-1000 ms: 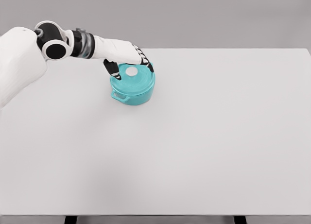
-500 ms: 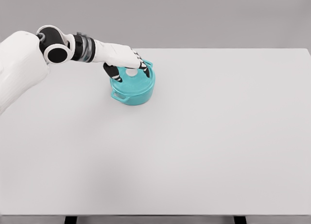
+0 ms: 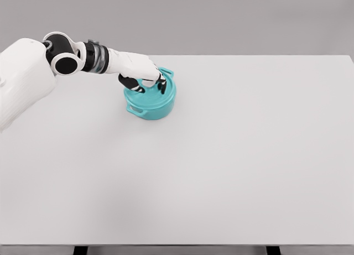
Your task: Open the lid of the pot with left arm
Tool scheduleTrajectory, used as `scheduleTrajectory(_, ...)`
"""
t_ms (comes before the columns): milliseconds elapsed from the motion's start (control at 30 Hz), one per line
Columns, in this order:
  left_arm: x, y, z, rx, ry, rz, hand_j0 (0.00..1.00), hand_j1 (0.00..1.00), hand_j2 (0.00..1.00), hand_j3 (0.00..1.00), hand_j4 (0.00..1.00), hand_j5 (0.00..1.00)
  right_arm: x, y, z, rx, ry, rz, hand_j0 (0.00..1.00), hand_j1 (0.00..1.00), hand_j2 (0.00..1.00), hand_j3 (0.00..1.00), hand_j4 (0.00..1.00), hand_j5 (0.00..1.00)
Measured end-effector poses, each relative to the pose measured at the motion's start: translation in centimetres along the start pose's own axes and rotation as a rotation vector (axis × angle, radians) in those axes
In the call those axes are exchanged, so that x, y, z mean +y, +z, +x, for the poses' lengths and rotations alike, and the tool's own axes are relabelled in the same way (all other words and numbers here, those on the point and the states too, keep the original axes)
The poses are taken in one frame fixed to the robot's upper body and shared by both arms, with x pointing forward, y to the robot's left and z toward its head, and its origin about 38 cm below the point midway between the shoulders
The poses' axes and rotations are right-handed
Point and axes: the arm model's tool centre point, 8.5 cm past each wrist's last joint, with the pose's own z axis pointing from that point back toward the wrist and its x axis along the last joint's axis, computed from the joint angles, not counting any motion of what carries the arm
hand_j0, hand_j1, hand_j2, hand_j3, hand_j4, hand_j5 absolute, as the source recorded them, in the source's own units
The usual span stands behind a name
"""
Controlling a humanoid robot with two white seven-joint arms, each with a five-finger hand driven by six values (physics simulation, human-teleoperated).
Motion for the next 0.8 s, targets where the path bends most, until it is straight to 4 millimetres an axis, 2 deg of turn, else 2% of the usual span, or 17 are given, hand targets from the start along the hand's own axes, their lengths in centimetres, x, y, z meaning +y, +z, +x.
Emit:
scheduleTrajectory(67, 0.0, 0.0, 0.0, 0.000, 0.001, 0.000, 0.41, 0.41, 0.41, 0.41, 0.41, 0.41, 0.0, 0.0, 0.0, 0.000, 0.000, 0.000, 1.00, 1.00, 1.00, 1.00, 1.00, 1.00)
scheduleTrajectory(167, -0.1, 0.1, -0.1, 0.003, 0.004, 0.000, 0.36, 0.36, 0.36, 0.36, 0.36, 0.36, 0.0, 0.0, 0.0, 0.000, 0.000, 0.000, 1.00, 1.00, 1.00, 1.00, 1.00, 1.00)
scheduleTrajectory(267, 0.0, 0.3, -0.3, 0.006, 0.006, 0.004, 0.35, 0.35, 0.35, 0.35, 0.35, 0.35, 0.0, 0.0, 0.0, 0.000, 0.000, 0.000, 1.00, 1.00, 1.00, 1.00, 1.00, 1.00)
scheduleTrajectory(367, -0.1, 1.4, -1.0, 0.026, 0.009, 0.009, 0.35, 0.35, 0.35, 0.35, 0.35, 0.35, 0.0, 0.0, 0.0, 0.000, 0.000, 0.000, 1.00, 1.00, 1.00, 1.00, 1.00, 1.00)
scheduleTrajectory(500, -1.6, 5.5, -3.6, 0.111, 0.037, 0.006, 0.35, 0.35, 0.35, 0.35, 0.35, 0.35, 0.0, 0.0, 0.0, 0.000, 0.000, 0.000, 1.00, 1.00, 1.00, 1.00, 1.00, 1.00)
scheduleTrajectory(667, -5.9, 11.6, -5.8, 0.215, 0.074, -0.037, 0.36, 0.36, 0.36, 0.36, 0.36, 0.36, 0.0, 0.0, 0.0, 0.000, 0.000, 0.000, 1.00, 1.00, 1.00, 1.00, 1.00, 1.00)
scheduleTrajectory(700, -6.3, 12.7, -6.1, 0.234, 0.075, -0.042, 0.37, 0.37, 0.37, 0.37, 0.37, 0.37, 0.0, 0.0, 0.0, 0.000, 0.000, 0.000, 1.00, 1.00, 1.00, 1.00, 1.00, 1.00)
scheduleTrajectory(767, -7.3, 13.7, -6.4, 0.253, 0.086, -0.056, 0.40, 0.40, 0.40, 0.40, 0.40, 0.40, 0.0, 0.0, 0.0, 0.000, 0.000, 0.000, 1.00, 1.00, 1.00, 1.00, 1.00, 1.00)
scheduleTrajectory(800, -7.5, 14.1, -6.5, 0.260, 0.088, -0.058, 0.45, 0.45, 0.45, 0.45, 0.45, 0.45, 0.0, 0.0, 0.0, 0.000, 0.000, 0.000, 1.00, 1.00, 1.00, 1.00, 1.00, 1.00)
